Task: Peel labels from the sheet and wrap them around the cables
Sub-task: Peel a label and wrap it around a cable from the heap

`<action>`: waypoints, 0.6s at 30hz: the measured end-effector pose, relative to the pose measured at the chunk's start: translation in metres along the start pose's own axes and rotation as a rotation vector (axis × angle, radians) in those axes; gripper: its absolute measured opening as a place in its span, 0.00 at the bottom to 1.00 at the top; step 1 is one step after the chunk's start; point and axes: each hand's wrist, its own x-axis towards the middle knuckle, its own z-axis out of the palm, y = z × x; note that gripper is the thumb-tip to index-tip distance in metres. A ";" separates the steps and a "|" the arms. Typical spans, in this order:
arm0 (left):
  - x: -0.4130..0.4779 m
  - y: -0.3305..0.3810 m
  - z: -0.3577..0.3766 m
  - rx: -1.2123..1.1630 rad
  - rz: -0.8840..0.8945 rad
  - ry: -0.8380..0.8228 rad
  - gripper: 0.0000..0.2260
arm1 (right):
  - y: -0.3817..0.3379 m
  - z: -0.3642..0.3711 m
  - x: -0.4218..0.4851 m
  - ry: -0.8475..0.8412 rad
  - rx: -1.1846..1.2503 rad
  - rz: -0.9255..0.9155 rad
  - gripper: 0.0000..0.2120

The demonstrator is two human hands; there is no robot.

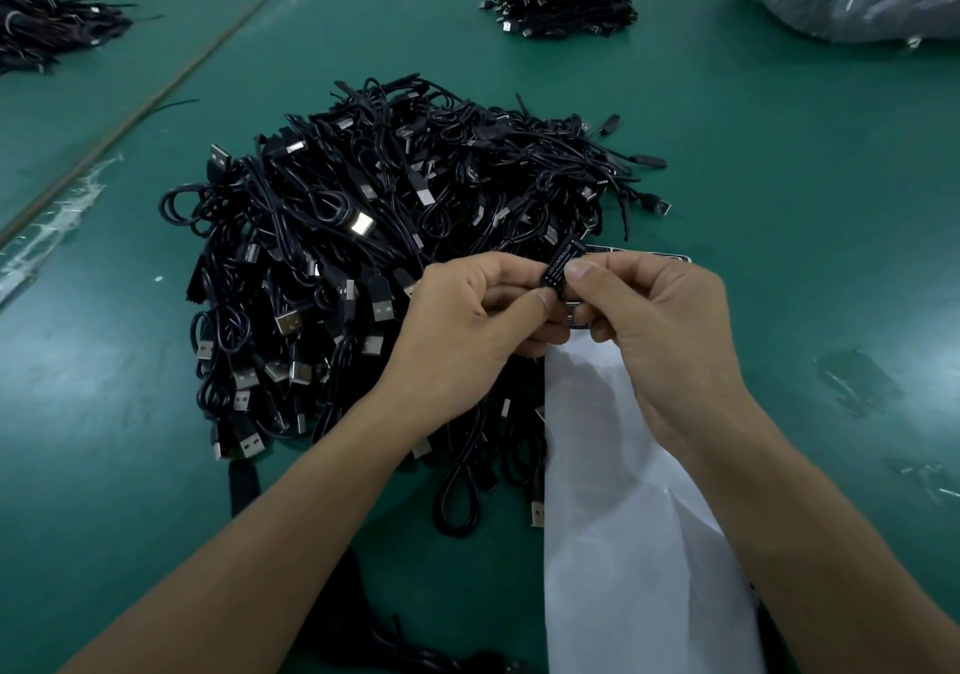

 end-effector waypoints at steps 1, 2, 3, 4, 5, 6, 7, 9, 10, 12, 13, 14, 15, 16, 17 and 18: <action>0.000 0.000 0.000 0.001 0.001 -0.001 0.06 | 0.000 0.000 0.000 0.001 -0.009 -0.006 0.04; 0.000 0.000 0.000 0.002 0.002 -0.002 0.06 | 0.000 0.000 -0.001 0.004 -0.017 -0.012 0.04; 0.000 0.000 0.000 0.004 0.003 -0.002 0.06 | -0.001 0.000 -0.001 0.007 -0.024 -0.016 0.05; 0.000 0.000 0.000 0.006 0.003 -0.002 0.05 | -0.001 0.001 -0.001 0.010 -0.029 -0.019 0.05; 0.000 -0.001 0.000 0.008 0.003 -0.002 0.05 | -0.001 0.001 -0.001 0.013 -0.032 -0.019 0.05; 0.000 -0.001 0.000 0.008 0.003 -0.003 0.05 | -0.002 0.001 -0.001 0.015 -0.035 -0.020 0.05; 0.000 -0.001 0.000 0.007 0.003 -0.003 0.05 | -0.002 0.001 -0.001 0.016 -0.038 -0.022 0.06; 0.000 -0.001 0.000 0.004 0.004 -0.006 0.05 | -0.002 0.002 -0.001 0.017 -0.042 -0.025 0.06; 0.000 -0.001 0.001 0.002 0.003 -0.007 0.05 | -0.003 0.002 -0.002 0.018 -0.043 -0.027 0.06; 0.000 0.000 0.001 0.002 -0.004 -0.007 0.05 | -0.003 0.002 -0.002 0.017 -0.043 -0.030 0.06; 0.001 -0.001 0.001 0.003 -0.008 -0.006 0.05 | -0.003 0.002 -0.002 0.016 -0.042 -0.032 0.06; 0.001 -0.001 0.001 -0.001 -0.012 -0.005 0.05 | -0.004 0.002 -0.002 0.016 -0.042 -0.035 0.07; 0.001 -0.001 0.001 -0.006 -0.015 -0.006 0.05 | -0.004 0.002 -0.002 0.017 -0.043 -0.038 0.07; 0.001 0.000 0.001 -0.010 -0.017 -0.007 0.05 | -0.004 0.002 -0.002 0.018 -0.044 -0.041 0.07; 0.001 0.000 0.001 -0.010 -0.018 -0.008 0.05 | -0.004 0.002 -0.002 0.019 -0.046 -0.044 0.07; 0.000 0.000 0.001 -0.010 -0.019 -0.009 0.05 | -0.004 0.002 -0.002 0.018 -0.049 -0.047 0.07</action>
